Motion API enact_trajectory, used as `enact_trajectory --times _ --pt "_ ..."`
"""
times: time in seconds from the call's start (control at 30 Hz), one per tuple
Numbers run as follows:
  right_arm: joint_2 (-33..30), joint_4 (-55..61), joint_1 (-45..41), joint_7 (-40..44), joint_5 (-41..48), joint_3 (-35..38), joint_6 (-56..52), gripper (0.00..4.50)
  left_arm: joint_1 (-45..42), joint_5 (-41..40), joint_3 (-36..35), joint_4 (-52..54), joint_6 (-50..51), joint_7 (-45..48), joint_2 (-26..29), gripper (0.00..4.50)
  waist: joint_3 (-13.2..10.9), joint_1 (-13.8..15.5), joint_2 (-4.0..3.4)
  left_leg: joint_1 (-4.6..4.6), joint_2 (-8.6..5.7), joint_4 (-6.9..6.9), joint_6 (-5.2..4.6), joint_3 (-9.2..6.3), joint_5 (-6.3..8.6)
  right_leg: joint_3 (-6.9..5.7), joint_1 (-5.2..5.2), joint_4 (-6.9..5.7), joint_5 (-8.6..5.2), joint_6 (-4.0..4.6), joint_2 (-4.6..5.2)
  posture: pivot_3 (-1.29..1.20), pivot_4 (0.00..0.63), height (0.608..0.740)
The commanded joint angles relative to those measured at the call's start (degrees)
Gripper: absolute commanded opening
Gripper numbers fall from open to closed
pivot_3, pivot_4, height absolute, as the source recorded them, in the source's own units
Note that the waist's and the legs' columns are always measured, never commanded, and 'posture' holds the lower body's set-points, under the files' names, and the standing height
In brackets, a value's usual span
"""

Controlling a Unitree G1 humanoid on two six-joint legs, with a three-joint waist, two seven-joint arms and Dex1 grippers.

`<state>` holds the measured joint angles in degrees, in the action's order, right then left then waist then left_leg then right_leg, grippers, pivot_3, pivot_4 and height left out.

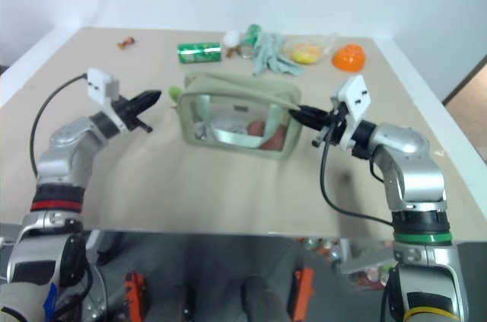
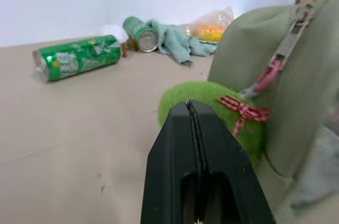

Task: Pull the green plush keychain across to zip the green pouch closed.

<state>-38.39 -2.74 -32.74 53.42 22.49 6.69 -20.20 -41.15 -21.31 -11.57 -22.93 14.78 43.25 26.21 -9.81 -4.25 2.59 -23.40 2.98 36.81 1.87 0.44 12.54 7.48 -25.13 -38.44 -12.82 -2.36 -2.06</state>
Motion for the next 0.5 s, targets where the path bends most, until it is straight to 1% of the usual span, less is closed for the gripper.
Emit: enact_trajectory --times 0.03,0.13,0.17,0.23,0.3,0.33,0.5 --pt "-0.9 2.3 0.0 -0.2 0.7 1.4 0.0 0.00 2.5 -0.3 0.0 7.3 2.8 -0.7 2.0 0.02 0.0 0.0 0.00 0.02 0.00 0.03 0.01 -0.01 0.00 -0.01 0.02 -0.01 -0.03 -0.06 0.00 0.00 0.150 0.740" --pt "-1.0 2.3 0.2 -0.2 0.6 1.3 0.1 0.00 4.5 -1.1 1.8 10.2 6.1 1.0 2.4 0.02 0.0 0.0 0.00 0.06 -0.01 0.14 0.01 -0.02 -0.03 -0.03 0.09 -0.06 -0.17 -0.28 0.00 0.00 0.150 0.740" --pt "-1.0 2.3 0.1 -0.1 0.6 1.3 0.1 0.00 4.9 -0.7 2.4 10.4 6.5 1.0 2.3 0.25 0.0 0.0 0.00 0.06 -0.01 0.20 0.01 -0.03 -0.03 -0.04 0.11 -0.08 -0.17 -0.28 0.00 0.00 0.150 0.740" --pt "-1.1 2.1 0.1 -0.1 0.6 1.4 0.1 0.00 5.3 -0.3 3.2 10.4 7.1 1.3 2.1 0.78 0.0 0.0 0.00 0.06 -0.02 0.29 0.01 -0.07 -0.03 -0.06 0.16 -0.10 -0.17 -0.28 0.00 0.00 0.150 0.740" --pt "-1.1 2.0 0.0 -0.1 0.5 1.3 0.2 0.00 5.5 0.2 3.9 10.4 6.6 1.3 1.9 1.57 0.0 0.0 0.00 0.04 -0.02 0.38 0.01 -0.09 -0.03 -0.08 0.17 -0.10 -0.17 -0.28 0.00 0.00 0.150 0.740" --pt "-1.1 2.0 0.0 0.0 0.5 1.3 0.2 0.00 5.5 0.4 4.3 10.5 6.3 1.3 1.7 1.83 0.0 0.0 0.00 0.04 -0.02 0.39 0.01 -0.09 -0.03 -0.07 0.17 -0.11 -0.17 -0.28 0.00 0.00 0.150 0.740" --pt "-1.3 1.9 0.0 0.1 0.4 1.4 0.4 0.00 5.5 -0.3 4.8 11.4 6.4 1.7 1.2 3.57 0.0 0.0 0.00 0.04 -0.02 0.41 0.01 -0.11 -0.03 -0.08 0.18 -0.13 -0.17 -0.28 0.00 0.00 0.150 0.740"
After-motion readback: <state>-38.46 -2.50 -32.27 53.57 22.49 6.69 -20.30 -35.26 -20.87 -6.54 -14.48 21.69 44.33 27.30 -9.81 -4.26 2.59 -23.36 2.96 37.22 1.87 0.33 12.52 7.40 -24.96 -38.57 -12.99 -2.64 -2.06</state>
